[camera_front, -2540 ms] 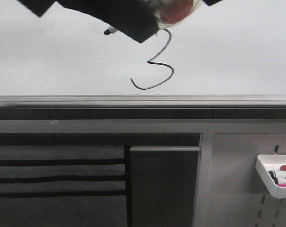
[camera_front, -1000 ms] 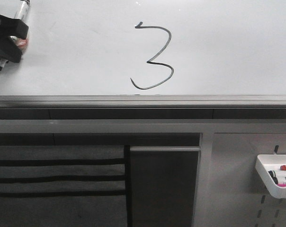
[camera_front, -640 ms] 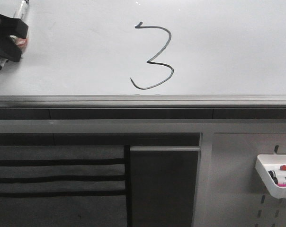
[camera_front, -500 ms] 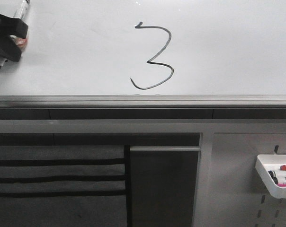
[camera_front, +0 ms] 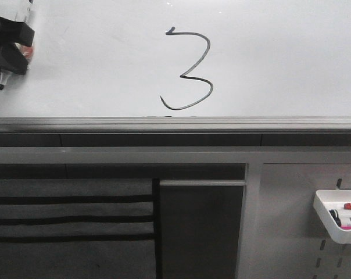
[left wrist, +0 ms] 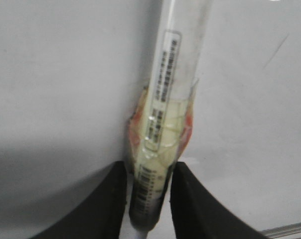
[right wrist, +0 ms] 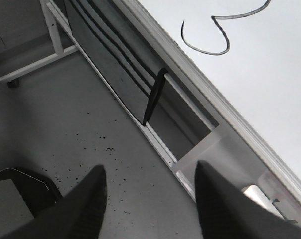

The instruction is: Write number 3 on whiteboard

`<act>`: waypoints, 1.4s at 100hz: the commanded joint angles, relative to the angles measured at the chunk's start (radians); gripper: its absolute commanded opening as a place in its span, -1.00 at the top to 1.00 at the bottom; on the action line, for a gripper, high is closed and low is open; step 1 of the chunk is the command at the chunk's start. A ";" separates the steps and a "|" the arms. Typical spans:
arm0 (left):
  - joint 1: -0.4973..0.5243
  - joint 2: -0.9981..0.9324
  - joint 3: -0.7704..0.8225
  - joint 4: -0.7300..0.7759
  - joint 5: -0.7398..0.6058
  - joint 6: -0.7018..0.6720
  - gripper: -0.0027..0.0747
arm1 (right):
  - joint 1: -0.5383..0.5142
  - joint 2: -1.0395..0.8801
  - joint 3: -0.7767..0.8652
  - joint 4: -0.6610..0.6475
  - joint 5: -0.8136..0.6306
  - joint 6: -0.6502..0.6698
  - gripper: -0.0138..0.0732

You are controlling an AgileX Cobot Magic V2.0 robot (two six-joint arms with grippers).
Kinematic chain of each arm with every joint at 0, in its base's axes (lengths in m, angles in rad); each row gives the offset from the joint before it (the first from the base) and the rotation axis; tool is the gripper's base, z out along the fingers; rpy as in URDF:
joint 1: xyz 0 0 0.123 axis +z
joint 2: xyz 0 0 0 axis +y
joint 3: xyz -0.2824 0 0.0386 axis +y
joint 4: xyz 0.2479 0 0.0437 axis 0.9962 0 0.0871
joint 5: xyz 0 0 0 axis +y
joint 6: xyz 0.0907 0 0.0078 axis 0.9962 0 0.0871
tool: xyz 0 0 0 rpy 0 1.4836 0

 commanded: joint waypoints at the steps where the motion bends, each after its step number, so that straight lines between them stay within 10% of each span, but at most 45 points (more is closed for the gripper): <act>1: 0.001 -0.028 -0.034 0.025 -0.057 0.005 0.32 | -0.008 -0.010 -0.026 0.022 -0.044 0.003 -0.13; 26: 0.029 -0.143 -0.124 0.217 0.208 0.005 0.28 | -0.008 -0.095 -0.060 -0.062 0.073 0.131 -0.12; 64: 0.041 -0.541 -0.130 0.217 0.544 -0.034 0.28 | -0.008 -0.312 -0.013 -0.408 0.092 0.875 -0.12; 101: 0.041 -0.933 0.257 0.169 0.370 -0.087 0.45 | -0.008 -0.542 0.155 -0.488 -0.049 0.880 -0.10; 140: 0.041 -1.001 0.450 0.107 0.036 -0.087 0.92 | -0.008 -0.564 0.239 -0.506 -0.119 0.878 0.85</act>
